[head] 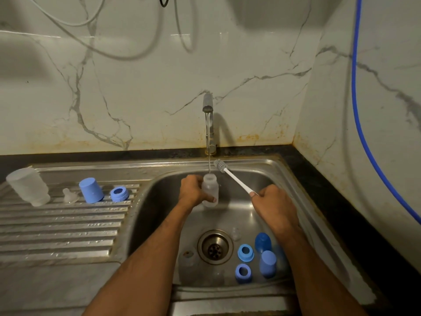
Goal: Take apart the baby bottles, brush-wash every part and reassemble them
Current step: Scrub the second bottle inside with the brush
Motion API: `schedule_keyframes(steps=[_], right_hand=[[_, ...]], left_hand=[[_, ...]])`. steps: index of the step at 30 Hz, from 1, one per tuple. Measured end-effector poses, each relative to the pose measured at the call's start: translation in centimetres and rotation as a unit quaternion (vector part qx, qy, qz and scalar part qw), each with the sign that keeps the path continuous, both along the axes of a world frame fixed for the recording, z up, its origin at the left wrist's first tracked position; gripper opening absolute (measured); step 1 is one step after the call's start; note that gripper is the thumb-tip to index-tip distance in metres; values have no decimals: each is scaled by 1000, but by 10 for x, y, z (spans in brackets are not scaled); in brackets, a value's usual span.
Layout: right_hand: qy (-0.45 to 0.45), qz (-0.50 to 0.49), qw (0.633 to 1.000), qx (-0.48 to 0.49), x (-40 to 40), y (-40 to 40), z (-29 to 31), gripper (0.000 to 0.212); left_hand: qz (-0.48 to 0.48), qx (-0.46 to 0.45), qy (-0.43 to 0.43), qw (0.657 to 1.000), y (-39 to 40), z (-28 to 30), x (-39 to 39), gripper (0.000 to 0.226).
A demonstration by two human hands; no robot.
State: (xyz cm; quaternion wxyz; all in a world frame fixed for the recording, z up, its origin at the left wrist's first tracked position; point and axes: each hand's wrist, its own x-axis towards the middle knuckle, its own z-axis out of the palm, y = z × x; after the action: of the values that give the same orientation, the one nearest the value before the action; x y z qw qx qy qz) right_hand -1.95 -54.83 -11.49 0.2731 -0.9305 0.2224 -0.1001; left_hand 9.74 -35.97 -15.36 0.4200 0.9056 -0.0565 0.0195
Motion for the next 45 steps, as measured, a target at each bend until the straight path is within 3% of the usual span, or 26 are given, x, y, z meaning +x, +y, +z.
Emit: schedule_keyframes(steps=[5,8,11,16,23,27,35,45], right_hand=[[3,-1,1000,-1,0,0,1,34],[0,-1,1000,-1,0,1,1,34],[3,3,1000,2,1,1,1,33],[0,6,1000,2,-1,-2,1,36],[90,-1,993,-72,-18,7,3,24],[119,16,987,-109,-29,14,5,23],[92,52,977,-183,-45,36,24,15],[34,68,988,-133,-68,71,32,23]], left_hand=[[-4,22,13,1000,-1,-3,-2,61],[14,-16,-16,1000,-2,-3,0,64],[7,10,24,1000,-1,-3,-2,57],[27,-16,19,999,2,-1,-1,65],[66,-48,67,994,15,-5,-14,67],[69,-22,103,992,15,1,-22,64],[114,-28,17,993,35,36,-34,70],[119,-71,-97,986,69,48,-52,72]])
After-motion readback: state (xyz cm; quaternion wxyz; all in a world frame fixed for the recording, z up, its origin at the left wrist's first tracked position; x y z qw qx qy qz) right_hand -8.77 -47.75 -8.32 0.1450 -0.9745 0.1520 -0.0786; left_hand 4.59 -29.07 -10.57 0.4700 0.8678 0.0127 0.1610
